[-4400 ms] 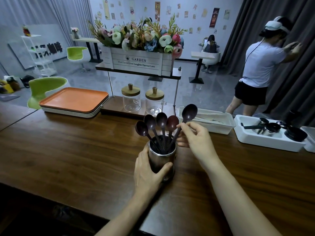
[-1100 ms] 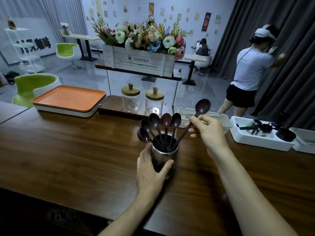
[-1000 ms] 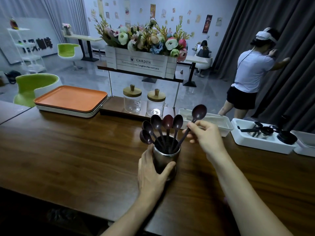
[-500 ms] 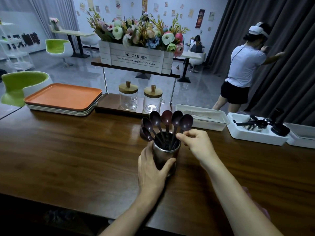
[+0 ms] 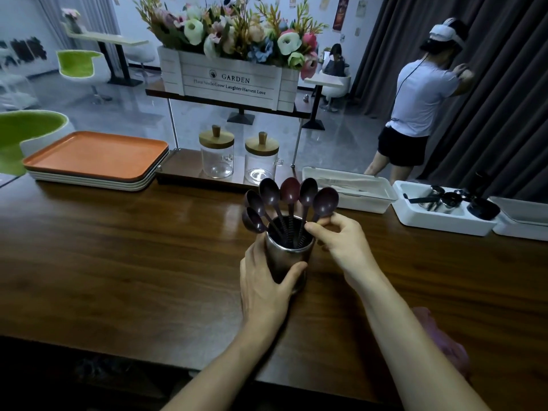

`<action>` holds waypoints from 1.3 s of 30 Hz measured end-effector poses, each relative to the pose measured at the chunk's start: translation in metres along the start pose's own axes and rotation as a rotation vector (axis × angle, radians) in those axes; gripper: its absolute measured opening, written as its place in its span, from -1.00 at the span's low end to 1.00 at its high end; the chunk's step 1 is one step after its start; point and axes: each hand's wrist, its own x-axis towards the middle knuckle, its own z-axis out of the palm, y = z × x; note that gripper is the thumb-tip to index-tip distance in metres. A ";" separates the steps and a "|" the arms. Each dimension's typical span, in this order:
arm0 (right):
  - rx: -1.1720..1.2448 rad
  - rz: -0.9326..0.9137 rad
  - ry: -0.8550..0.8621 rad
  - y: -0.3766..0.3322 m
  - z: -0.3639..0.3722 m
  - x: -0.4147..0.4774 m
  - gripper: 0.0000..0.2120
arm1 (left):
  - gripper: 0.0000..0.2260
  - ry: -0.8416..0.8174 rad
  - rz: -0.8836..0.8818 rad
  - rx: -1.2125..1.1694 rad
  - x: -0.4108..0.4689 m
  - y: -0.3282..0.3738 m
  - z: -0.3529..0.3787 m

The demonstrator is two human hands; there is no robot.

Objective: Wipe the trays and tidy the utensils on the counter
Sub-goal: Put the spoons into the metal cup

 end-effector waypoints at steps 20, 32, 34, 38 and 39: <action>0.316 0.082 -0.147 0.021 -0.002 -0.008 -0.82 | -0.13 0.023 -0.069 0.009 -0.001 0.001 0.003; 0.158 0.027 -0.463 0.040 -0.021 -0.002 -0.51 | -0.24 -0.067 0.033 0.047 0.004 0.006 -0.027; 0.125 -0.011 -0.477 0.041 -0.017 -0.001 -0.54 | -0.26 -0.049 0.035 0.029 0.000 0.008 -0.032; 0.093 -0.024 -0.469 0.045 -0.005 0.006 -0.46 | -0.38 -0.002 0.002 -0.041 0.000 0.010 -0.044; 0.093 -0.032 -0.458 0.045 0.001 0.008 -0.48 | -0.39 0.007 -0.019 -0.068 0.004 0.011 -0.049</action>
